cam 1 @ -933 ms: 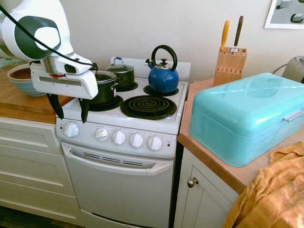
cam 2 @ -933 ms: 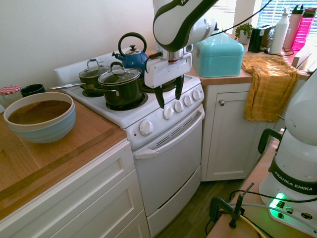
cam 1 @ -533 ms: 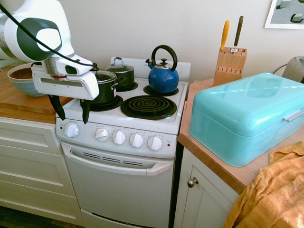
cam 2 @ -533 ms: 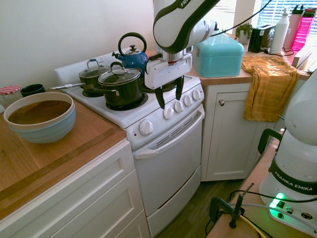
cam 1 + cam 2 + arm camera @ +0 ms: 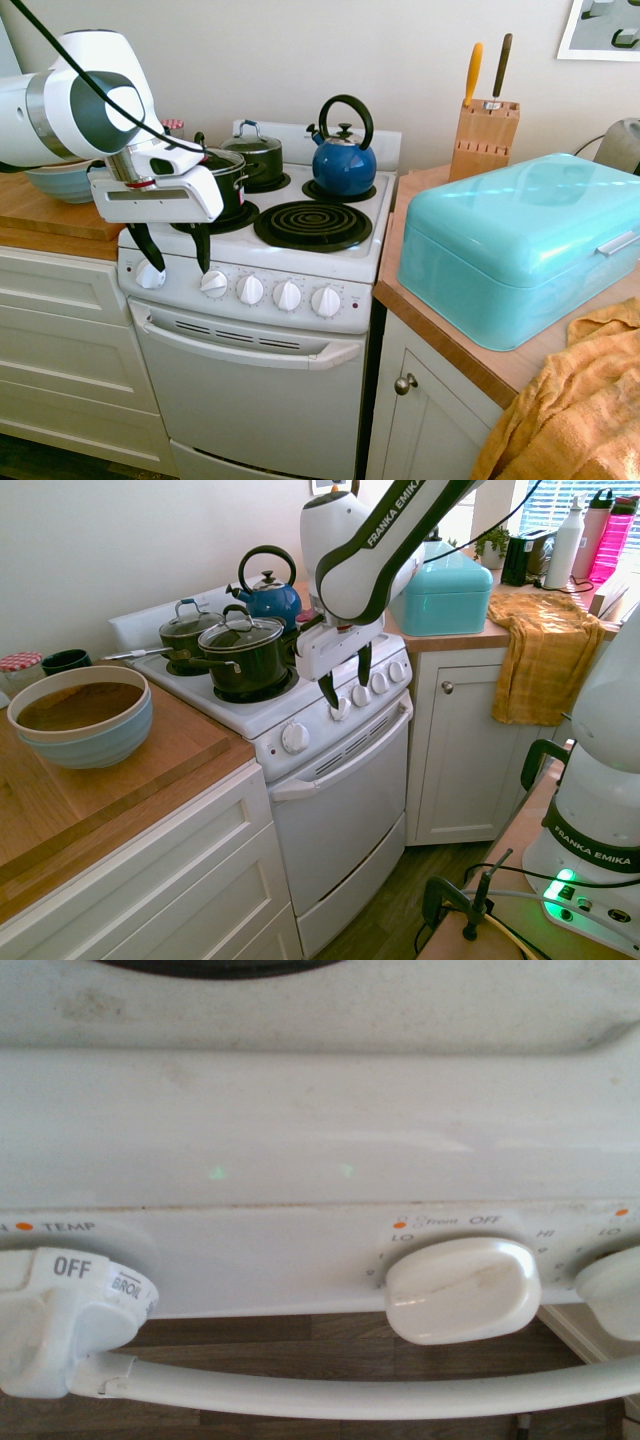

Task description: Turn off the stove

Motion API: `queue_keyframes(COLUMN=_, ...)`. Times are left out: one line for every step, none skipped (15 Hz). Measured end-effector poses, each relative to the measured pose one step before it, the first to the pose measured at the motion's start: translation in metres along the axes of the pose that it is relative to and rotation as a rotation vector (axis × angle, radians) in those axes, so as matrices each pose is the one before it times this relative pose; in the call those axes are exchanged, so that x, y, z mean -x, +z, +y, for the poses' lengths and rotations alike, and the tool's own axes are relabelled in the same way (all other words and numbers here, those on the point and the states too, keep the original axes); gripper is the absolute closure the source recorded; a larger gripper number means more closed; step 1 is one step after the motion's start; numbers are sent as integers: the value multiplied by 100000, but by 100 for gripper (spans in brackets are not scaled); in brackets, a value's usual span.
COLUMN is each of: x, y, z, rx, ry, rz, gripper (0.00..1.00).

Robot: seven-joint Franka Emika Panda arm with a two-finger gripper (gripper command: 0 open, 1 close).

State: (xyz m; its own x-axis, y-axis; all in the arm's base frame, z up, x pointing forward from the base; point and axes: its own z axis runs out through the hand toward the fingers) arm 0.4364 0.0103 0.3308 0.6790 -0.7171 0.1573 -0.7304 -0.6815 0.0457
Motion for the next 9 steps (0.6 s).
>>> queue_keyframes(x=-142, y=228, z=-46, rx=-702, ry=-724, rz=153, gripper=100)
queue_keyframes(x=-114, y=221, z=-52, rx=-638, ry=-777, rz=-64, gripper=100)
queue_keyframes(x=-139, y=204, z=-93, rx=-261, ry=-725, rz=-338, gripper=100)
queue_keyframes(x=-120, y=207, z=-100, rx=-141, ry=-334, rz=-197, gripper=100)
queue_keyframes(x=-93, y=307, z=-79, rx=-396, ry=-146, rz=-45, gripper=100)
queue_keyframes(x=-99, y=265, z=-113, rx=-97, ry=-106, rz=-188, gripper=100)
queue_keyframes(x=-162, y=178, z=-97, rx=-206, ry=-98, rz=-52, gripper=100)
queue_keyframes(x=-138, y=123, z=-78, rx=-352, ry=-225, rz=104, gripper=100)
queue_keyframes(x=-75, y=68, z=-52, rx=-190, ry=-64, rz=55, gripper=100)
